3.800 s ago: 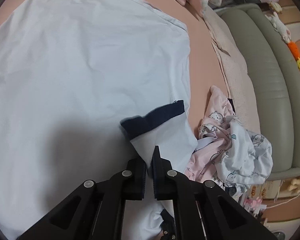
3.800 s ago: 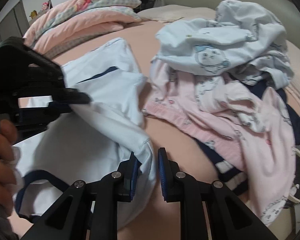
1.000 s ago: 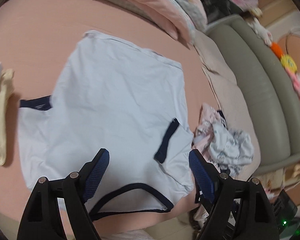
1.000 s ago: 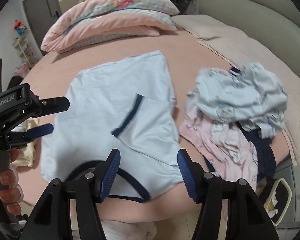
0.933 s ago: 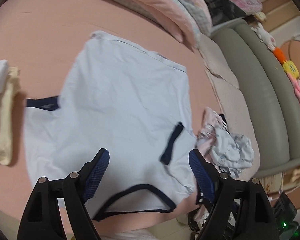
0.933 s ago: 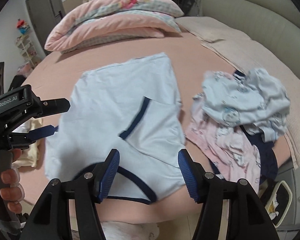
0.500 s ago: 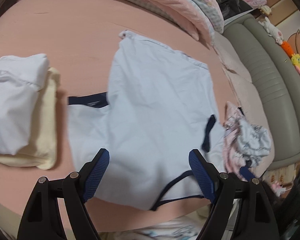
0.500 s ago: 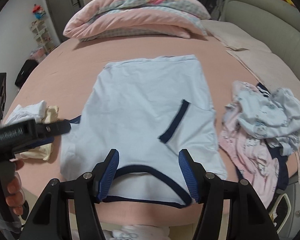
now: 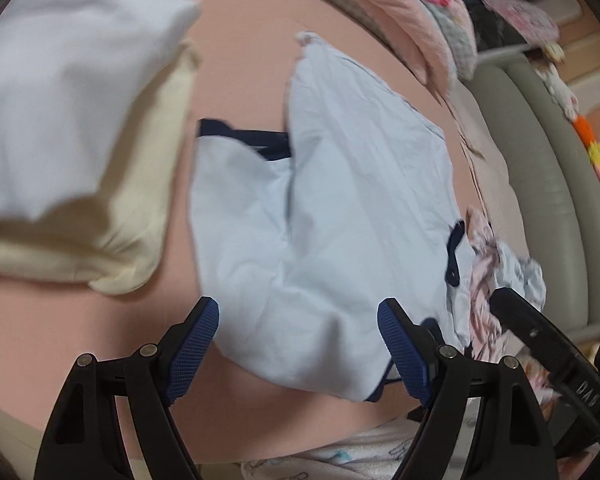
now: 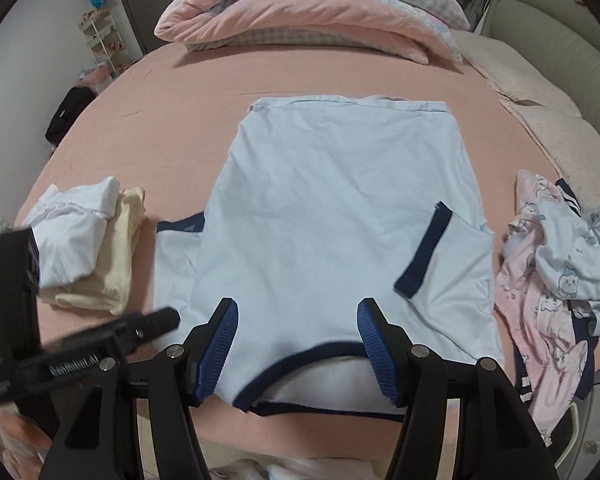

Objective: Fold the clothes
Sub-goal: 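Move both open tools to the other navy-trimmed sleeve edge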

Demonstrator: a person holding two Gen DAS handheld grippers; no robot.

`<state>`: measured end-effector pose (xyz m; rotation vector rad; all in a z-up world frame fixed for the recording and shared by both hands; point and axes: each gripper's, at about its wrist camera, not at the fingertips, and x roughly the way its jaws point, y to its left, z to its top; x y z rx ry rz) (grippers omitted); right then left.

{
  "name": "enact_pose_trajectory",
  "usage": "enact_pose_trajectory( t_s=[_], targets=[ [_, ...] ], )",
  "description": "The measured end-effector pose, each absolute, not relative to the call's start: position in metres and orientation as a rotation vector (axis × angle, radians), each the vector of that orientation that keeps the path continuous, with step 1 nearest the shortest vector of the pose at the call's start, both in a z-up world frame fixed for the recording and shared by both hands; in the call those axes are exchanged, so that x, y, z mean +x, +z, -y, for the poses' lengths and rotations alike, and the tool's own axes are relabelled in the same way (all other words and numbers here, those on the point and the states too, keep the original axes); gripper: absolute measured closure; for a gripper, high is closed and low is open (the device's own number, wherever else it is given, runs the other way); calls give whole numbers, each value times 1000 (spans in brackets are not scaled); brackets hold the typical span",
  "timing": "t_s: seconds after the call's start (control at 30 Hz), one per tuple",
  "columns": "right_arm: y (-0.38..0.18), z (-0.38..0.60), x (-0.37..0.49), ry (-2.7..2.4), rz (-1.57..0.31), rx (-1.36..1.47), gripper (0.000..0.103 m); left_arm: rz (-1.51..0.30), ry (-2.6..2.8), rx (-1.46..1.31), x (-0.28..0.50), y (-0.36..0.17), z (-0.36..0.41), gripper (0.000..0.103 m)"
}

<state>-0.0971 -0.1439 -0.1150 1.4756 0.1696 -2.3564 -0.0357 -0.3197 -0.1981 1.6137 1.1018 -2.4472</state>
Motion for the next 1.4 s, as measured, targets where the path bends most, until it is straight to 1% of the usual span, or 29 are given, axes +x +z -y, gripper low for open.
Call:
enact_pose_trajectory(
  t_s=[0.1, 0.27, 0.33, 0.47, 0.6, 0.7, 0.73, 0.83, 0.9, 1.0, 1.13, 1.17, 1.2, 1.23, 1.3, 1.33, 1.4],
  targets=[
    [-114, 153, -104, -2332, -159, 1495, 41, -1178, -2420, 1587, -29, -207, 326, 22],
    [-117, 176, -109, -2247, -141, 1517, 41, -1186, -2384, 1565, -23, -216, 330, 22],
    [-122, 188, -109, -2208, -148, 1530, 40, -1233, -2378, 1555, -20, -220, 332, 22],
    [-137, 217, -106, -2113, -211, 1538, 40, -1243, -2380, 1539, -17, -226, 333, 22],
    [-146, 242, -101, -2054, -321, 1529, 40, -1238, -2392, 1500, -14, -231, 331, 22],
    [-149, 252, -102, -2016, -359, 1526, 40, -1263, -2404, 1462, -11, -233, 331, 18],
    [-150, 253, -103, -2003, -354, 1532, 40, -1262, -2410, 1459, -11, -233, 331, 16],
    [-153, 248, -106, -1994, -324, 1547, 40, -1248, -2406, 1469, -13, -231, 331, 16],
    [-154, 235, -108, -2022, -256, 1554, 40, -1241, -2407, 1475, -16, -230, 331, 16],
    [-159, 218, -110, -2021, -183, 1568, 40, -1331, -2387, 1449, -18, -231, 339, 16],
    [-171, 206, -117, -2033, -194, 1596, 40, -1505, -2347, 1387, -21, -235, 353, 18],
    [-174, 205, -123, -2020, -170, 1612, 40, -1553, -2335, 1368, -21, -236, 357, 19],
    [-177, 205, -128, -2001, -129, 1630, 40, -1584, -2326, 1354, -22, -238, 360, 26],
    [-180, 204, -133, -1980, -83, 1648, 40, -1586, -2321, 1348, -24, -239, 360, 39],
    [-182, 204, -137, -1953, -7, 1662, 40, -1589, -2312, 1336, -28, -243, 360, 54],
    [-181, 205, -138, -1947, 18, 1664, 40, -1591, -2308, 1330, -30, -244, 360, 56],
    [-180, 207, -135, -1933, 27, 1660, 40, -1599, -2308, 1311, -33, -247, 360, 67]
  ],
)
